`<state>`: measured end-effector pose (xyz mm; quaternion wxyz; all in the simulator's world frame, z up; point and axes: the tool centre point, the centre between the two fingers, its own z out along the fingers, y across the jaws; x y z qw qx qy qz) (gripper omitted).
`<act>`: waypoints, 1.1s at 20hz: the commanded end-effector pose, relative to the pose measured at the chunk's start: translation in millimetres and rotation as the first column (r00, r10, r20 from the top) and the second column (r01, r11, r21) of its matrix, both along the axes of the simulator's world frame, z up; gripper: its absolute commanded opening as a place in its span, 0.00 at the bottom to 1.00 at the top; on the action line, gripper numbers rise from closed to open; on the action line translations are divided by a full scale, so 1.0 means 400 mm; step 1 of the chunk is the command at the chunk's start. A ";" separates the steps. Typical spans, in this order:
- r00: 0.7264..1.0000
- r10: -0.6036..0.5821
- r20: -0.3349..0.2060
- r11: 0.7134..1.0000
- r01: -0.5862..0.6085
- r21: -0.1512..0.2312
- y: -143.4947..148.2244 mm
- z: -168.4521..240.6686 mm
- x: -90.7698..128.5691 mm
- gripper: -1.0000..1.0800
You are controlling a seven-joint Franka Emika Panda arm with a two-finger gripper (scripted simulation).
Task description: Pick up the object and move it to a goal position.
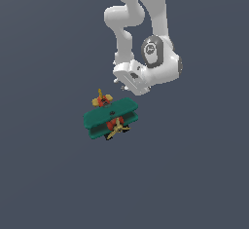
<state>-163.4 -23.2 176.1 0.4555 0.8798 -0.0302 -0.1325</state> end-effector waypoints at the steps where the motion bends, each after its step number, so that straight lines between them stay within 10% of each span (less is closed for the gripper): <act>1: 1.000 0.016 0.008 0.999 -0.015 -0.047 -0.004 -0.007 -0.003 0.62; 22: 0.968 0.227 0.109 0.905 -0.168 -0.392 -0.010 -0.050 0.007 0.62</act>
